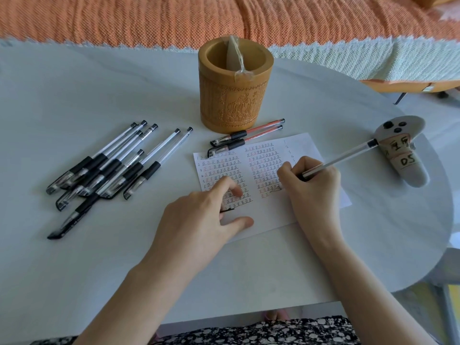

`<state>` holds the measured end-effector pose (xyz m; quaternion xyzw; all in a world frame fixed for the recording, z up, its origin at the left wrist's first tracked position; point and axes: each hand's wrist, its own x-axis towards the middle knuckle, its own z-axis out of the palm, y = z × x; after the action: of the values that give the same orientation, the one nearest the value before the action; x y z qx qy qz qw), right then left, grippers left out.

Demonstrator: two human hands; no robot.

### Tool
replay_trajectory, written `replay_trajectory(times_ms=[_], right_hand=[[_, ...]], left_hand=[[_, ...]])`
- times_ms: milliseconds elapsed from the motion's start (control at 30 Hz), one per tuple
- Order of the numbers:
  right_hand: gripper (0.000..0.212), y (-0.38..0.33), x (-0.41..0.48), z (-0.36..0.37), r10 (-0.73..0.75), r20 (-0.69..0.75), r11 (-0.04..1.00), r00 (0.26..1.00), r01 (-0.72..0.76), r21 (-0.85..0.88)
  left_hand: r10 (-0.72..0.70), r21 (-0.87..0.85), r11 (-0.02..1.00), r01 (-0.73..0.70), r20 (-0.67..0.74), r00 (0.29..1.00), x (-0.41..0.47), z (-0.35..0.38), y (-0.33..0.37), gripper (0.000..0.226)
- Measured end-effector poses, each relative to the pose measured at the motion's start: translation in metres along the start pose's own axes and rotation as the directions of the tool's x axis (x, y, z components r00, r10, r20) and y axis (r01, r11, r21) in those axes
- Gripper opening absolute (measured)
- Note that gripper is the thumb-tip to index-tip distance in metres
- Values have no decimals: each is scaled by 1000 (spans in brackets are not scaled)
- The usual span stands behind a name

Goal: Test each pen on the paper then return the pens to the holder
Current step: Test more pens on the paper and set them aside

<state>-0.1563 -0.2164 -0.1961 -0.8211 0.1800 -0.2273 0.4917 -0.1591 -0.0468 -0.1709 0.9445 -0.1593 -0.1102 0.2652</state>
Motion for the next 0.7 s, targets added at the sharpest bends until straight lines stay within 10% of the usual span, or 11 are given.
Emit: replay_trajectory(times_ms=[700], right_hand=[[34, 2, 0, 1, -29, -11, 999, 1000, 29, -19]], left_hand=[[-3, 10, 1000, 3, -8, 1000, 1, 1, 1, 39]])
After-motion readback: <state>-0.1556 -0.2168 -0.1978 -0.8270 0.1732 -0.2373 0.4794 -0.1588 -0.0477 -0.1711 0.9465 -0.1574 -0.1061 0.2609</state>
